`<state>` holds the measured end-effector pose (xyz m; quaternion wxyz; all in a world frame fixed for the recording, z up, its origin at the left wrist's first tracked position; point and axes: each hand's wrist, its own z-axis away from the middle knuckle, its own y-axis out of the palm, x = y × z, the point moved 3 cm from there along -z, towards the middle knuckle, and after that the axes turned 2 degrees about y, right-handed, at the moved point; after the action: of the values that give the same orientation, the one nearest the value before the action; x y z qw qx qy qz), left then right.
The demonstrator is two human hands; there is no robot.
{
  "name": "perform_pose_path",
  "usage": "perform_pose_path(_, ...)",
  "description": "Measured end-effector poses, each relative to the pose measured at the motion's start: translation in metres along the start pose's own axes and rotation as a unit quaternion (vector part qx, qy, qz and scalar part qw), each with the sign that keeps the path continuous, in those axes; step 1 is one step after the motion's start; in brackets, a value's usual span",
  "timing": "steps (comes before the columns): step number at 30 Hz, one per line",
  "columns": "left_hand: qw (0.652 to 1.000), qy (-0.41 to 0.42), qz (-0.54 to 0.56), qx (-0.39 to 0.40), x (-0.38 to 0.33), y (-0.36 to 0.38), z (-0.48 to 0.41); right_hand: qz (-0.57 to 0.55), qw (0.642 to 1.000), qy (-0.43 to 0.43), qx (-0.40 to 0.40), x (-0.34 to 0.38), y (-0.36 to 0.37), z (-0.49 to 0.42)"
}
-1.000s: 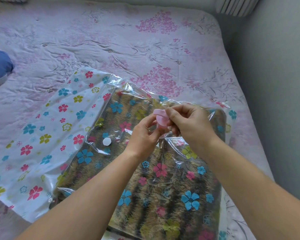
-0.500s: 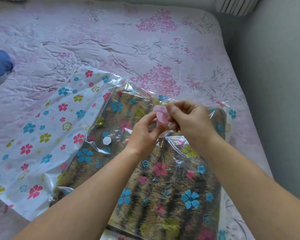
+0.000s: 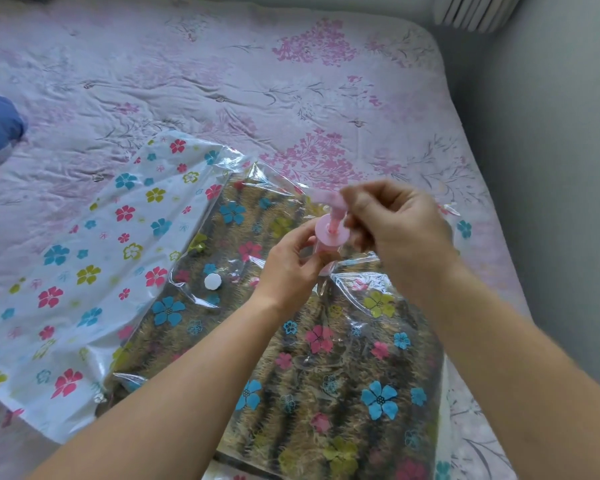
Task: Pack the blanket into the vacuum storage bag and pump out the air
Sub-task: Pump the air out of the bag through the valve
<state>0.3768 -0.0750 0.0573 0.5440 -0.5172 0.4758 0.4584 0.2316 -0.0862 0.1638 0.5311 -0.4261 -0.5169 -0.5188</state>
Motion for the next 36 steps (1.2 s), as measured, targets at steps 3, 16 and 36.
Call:
perform_pose_path(3,1.000,-0.001,-0.014,-0.001,0.002,-0.002,0.000,0.042,0.995,0.084,-0.017,-0.029,0.000,-0.004)
perform_pose_path(16,1.000,0.003,-0.017,0.012,-0.002,-0.001,-0.001,-0.039,0.996,-0.081,0.016,0.023,0.000,0.000)
perform_pose_path(36,0.999,-0.003,-0.033,0.003,-0.001,0.001,-0.002,0.047,0.997,0.057,-0.026,-0.024,-0.002,0.000)
